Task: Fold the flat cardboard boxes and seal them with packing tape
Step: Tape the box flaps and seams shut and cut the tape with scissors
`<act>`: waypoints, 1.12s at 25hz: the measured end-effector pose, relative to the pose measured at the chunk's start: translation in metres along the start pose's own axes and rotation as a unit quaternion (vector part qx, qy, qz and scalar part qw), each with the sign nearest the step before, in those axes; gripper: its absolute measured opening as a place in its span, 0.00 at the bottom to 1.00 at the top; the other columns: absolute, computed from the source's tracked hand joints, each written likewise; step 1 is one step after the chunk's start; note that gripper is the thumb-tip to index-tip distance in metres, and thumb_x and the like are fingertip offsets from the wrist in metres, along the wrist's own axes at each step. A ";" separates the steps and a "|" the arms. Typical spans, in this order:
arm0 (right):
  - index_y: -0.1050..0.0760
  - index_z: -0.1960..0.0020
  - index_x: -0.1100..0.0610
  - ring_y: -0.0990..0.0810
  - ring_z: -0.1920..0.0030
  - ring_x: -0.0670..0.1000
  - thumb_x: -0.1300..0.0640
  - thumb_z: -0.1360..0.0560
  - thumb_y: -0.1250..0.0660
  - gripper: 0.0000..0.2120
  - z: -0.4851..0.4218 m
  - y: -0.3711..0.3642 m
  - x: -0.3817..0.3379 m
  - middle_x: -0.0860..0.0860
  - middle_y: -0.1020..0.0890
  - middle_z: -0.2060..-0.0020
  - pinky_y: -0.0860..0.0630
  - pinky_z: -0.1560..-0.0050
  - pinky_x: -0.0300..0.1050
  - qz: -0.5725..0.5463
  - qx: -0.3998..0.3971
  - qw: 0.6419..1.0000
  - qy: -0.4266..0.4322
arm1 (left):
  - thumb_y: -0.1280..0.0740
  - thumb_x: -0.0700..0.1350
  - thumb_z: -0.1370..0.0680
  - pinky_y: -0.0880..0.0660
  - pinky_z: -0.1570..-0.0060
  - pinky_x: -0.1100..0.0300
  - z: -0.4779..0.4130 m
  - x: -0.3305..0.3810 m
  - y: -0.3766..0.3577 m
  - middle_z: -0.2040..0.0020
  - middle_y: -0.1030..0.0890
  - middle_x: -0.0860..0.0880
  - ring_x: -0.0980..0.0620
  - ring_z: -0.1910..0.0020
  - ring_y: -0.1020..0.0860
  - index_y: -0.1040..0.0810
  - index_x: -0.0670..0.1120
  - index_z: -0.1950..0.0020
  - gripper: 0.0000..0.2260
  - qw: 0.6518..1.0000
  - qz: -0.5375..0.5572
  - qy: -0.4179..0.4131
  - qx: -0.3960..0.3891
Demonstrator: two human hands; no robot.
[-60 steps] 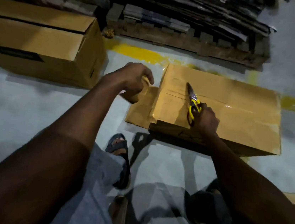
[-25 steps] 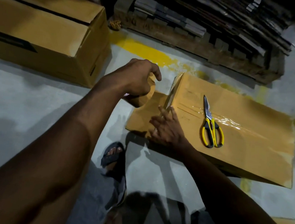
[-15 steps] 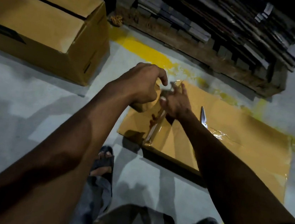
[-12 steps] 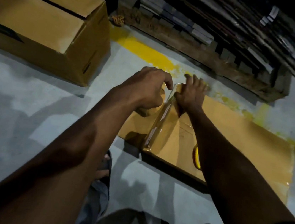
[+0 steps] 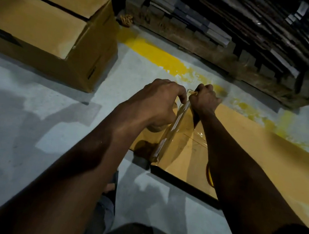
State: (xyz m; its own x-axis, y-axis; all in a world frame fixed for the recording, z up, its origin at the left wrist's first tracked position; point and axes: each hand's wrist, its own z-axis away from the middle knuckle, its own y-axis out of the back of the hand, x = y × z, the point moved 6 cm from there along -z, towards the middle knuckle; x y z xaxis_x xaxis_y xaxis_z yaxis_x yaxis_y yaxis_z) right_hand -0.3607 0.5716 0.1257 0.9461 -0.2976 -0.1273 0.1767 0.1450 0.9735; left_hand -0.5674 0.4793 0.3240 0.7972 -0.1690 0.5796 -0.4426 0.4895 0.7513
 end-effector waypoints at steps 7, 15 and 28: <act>0.18 0.49 0.55 0.30 0.37 0.59 0.40 0.27 0.31 0.18 0.010 0.005 0.000 0.55 0.28 0.39 0.35 0.41 0.58 -0.040 0.029 0.996 0.070 | 0.32 0.34 0.30 0.39 0.67 0.64 0.000 0.001 -0.002 0.51 0.33 0.53 0.52 0.54 0.33 0.24 0.54 0.37 0.25 1.000 0.000 -0.007 -0.001; 0.15 0.53 0.57 0.35 0.30 0.60 0.32 0.27 0.48 0.33 0.041 0.011 -0.016 0.56 0.26 0.35 0.40 0.33 0.62 0.020 0.030 0.986 0.162 | 0.35 0.32 0.31 0.33 0.57 0.59 0.003 -0.009 -0.001 0.38 0.26 0.48 0.49 0.47 0.29 0.24 0.55 0.39 0.26 1.000 -0.006 0.000 -0.002; 0.24 0.36 0.49 0.50 0.21 0.58 0.32 0.25 0.47 0.28 0.262 -0.032 -0.027 0.50 0.31 0.27 0.57 0.26 0.66 0.124 -0.113 0.929 0.329 | 0.37 0.32 0.28 0.33 0.64 0.59 0.043 -0.015 0.018 0.30 0.31 0.43 0.42 0.37 0.28 0.25 0.54 0.35 0.26 1.000 0.008 0.029 -0.006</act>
State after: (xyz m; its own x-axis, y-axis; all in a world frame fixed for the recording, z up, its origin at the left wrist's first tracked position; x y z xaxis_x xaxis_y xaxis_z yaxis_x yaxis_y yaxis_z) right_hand -0.4629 0.3280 0.1479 0.9136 0.4013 -0.0651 -0.0865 0.3485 0.9333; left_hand -0.6050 0.4535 0.3427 0.8128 -0.1104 0.5720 -0.4512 0.5019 0.7380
